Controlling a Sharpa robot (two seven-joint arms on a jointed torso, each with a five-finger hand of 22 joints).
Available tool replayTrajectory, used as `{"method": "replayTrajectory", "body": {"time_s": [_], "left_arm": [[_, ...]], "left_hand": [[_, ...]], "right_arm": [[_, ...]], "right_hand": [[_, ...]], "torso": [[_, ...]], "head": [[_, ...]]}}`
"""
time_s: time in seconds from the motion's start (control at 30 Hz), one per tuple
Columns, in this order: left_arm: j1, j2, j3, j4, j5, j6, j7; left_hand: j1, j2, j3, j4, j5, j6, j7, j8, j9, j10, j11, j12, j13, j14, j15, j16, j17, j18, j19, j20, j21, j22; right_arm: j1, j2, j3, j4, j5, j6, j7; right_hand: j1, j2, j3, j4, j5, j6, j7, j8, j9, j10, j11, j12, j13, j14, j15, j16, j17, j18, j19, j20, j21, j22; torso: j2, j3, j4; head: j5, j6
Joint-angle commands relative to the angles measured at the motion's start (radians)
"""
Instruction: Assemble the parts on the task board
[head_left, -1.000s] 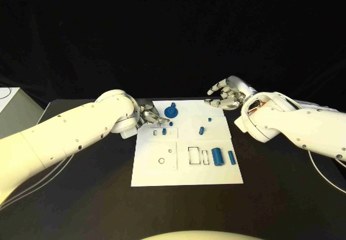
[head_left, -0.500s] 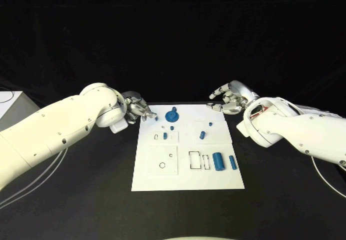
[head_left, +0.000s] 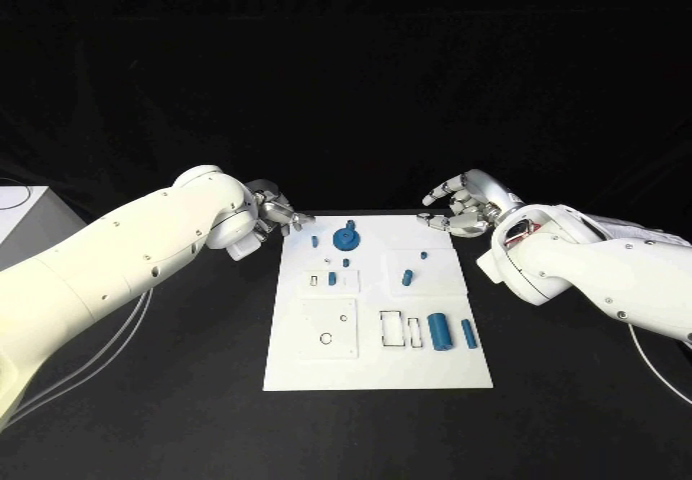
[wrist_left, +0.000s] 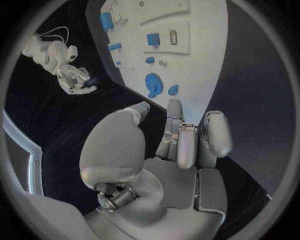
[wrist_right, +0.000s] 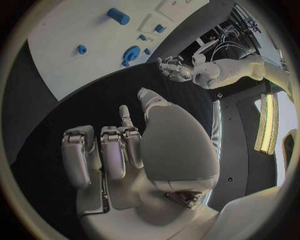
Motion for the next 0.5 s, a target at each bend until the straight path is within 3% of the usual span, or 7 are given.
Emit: {"method": "replayTrajectory", "body": {"time_s": [0.03, 0.23, 0.4, 0.5], "left_arm": [[0.004, 0.023, -0.007, -0.032, -0.045, 0.022, 0.005], [0.006, 0.064, -0.018, -0.094, -0.058, 0.037, 0.000], [0.009, 0.082, -0.023, -0.127, -0.062, 0.053, -0.003], [0.011, 0.088, -0.025, -0.137, -0.063, 0.056, -0.005]], "left_hand": [[-0.020, -0.002, -0.021, 0.001, -0.004, -0.005, -0.005, 0.008, 0.002, 0.005, -0.001, 0.005, -0.002, 0.059, -0.005, 0.007, 0.136, -0.010, 0.008, 0.001, 0.005, 0.004], [-0.037, 0.011, -0.048, 0.000, -0.004, 0.003, -0.010, 0.021, 0.007, 0.009, -0.005, 0.013, -0.004, 0.066, -0.008, 0.019, 0.153, -0.015, 0.020, -0.001, 0.019, 0.026], [-0.030, 0.026, -0.083, 0.000, 0.000, 0.033, -0.030, 0.081, 0.051, 0.014, -0.022, 0.023, -0.007, 0.071, -0.022, 0.027, 0.164, -0.018, 0.029, -0.011, 0.032, 0.044], [-0.030, 0.029, -0.089, 0.000, 0.000, 0.032, -0.032, 0.090, 0.061, 0.014, -0.024, 0.024, -0.009, 0.073, -0.024, 0.029, 0.167, -0.019, 0.030, -0.013, 0.034, 0.048]], "right_arm": [[0.001, -0.001, 0.001, 0.004, -0.002, -0.006, 0.016], [0.002, -0.003, 0.002, 0.007, -0.003, -0.007, 0.016], [0.003, -0.003, 0.003, 0.009, -0.005, -0.008, 0.015], [0.003, -0.002, 0.003, 0.009, -0.006, -0.008, 0.015]], "right_hand": [[-0.007, 0.000, -0.002, -0.003, 0.005, -0.001, -0.003, 0.006, 0.002, 0.051, 0.001, -0.006, 0.210, 0.104, 0.002, 0.001, 0.255, -0.014, 0.105, 0.006, 0.002, 0.263], [-0.007, 0.000, -0.002, -0.003, 0.007, -0.001, -0.003, 0.006, 0.002, 0.051, 0.001, -0.005, 0.211, 0.104, 0.002, 0.002, 0.255, -0.014, 0.105, 0.006, 0.002, 0.263], [-0.007, 0.000, -0.002, -0.003, 0.007, -0.001, -0.003, 0.006, 0.002, 0.051, 0.001, -0.005, 0.211, 0.104, 0.002, 0.002, 0.255, -0.014, 0.105, 0.006, 0.002, 0.263], [-0.007, 0.000, -0.002, -0.003, 0.007, -0.001, -0.003, 0.006, 0.002, 0.051, 0.001, -0.005, 0.211, 0.104, 0.002, 0.002, 0.255, -0.014, 0.105, 0.006, 0.002, 0.263]], "torso": [[0.007, -0.0012, -0.0034], [0.015, -0.0025, -0.0093], [0.020, -0.0014, -0.0129], [0.022, -0.0012, -0.0131]], "head": [[0.001, 0.004], [0.005, 0.007], [0.007, 0.009], [0.009, 0.010]]}}
